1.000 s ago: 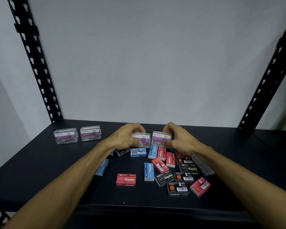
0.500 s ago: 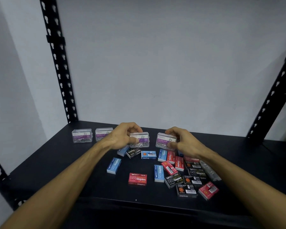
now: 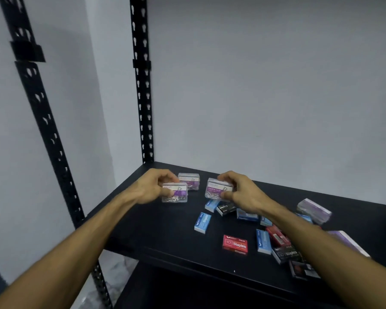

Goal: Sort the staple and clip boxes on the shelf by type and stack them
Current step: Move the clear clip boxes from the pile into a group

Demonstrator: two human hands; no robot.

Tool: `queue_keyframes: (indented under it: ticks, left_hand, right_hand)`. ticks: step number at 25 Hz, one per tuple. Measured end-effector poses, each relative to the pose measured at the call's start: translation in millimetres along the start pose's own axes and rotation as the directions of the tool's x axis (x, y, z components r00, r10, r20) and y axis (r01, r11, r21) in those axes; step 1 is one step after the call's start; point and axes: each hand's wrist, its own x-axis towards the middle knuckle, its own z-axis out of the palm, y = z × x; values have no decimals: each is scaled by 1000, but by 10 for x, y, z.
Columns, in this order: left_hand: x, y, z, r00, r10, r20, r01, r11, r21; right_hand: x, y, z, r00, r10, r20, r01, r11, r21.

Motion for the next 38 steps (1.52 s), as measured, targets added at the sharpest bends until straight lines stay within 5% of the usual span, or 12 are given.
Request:
queue_keyframes:
  ticks: [25, 34, 36, 38]
  left_hand:
    - [-110, -441, -163, 996, -54, -77, 49, 996, -73]
    - [56, 9, 128, 992, 5, -127, 2, 998, 57]
    - [263, 525, 601, 988, 143, -55, -139, 988, 71]
    - [259, 656, 518, 979, 168, -117, -158, 983, 94]
  right_hand:
    - [392, -193, 742, 995, -20, 97, 25, 999, -41]
    - [-148, -108, 137, 1000, -1, -21, -3, 986, -166]
    - [-642, 183, -432, 983, 61, -171, -93, 977, -191]
    - [-641, 186, -497, 985, 44, -166, -75, 980, -183]
